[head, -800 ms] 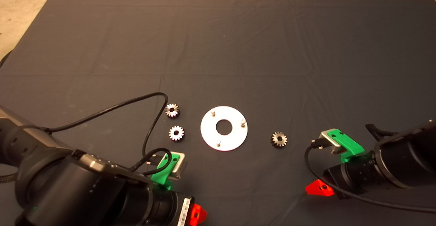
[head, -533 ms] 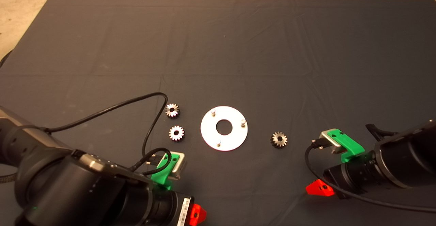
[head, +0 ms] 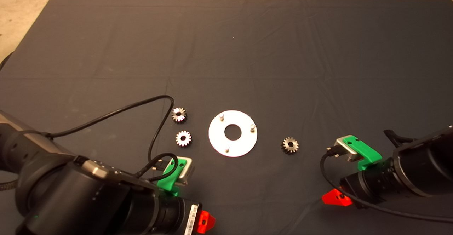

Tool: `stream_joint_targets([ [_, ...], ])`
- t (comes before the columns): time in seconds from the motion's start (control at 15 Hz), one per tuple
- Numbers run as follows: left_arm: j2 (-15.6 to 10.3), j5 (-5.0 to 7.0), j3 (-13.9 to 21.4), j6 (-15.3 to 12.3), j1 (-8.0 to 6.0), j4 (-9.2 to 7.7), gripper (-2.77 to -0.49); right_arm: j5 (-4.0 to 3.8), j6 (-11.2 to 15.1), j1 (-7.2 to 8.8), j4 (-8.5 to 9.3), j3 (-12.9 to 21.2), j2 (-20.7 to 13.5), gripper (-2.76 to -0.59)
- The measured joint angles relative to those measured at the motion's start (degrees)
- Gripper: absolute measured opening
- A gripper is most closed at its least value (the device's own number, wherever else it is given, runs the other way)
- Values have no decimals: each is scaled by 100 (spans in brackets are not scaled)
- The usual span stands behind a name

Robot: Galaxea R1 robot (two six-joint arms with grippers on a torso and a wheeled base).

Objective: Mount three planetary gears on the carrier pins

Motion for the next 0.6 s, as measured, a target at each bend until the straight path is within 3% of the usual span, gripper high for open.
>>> stream_joint_targets([
  [0.33,40,2,0,0,0,5,-62,-2,-152,26,0,0,-205,-61],
  [0.6,241,0,0,0,0,66,-62,0,-185,166,-6,-2,-218,-61],
])
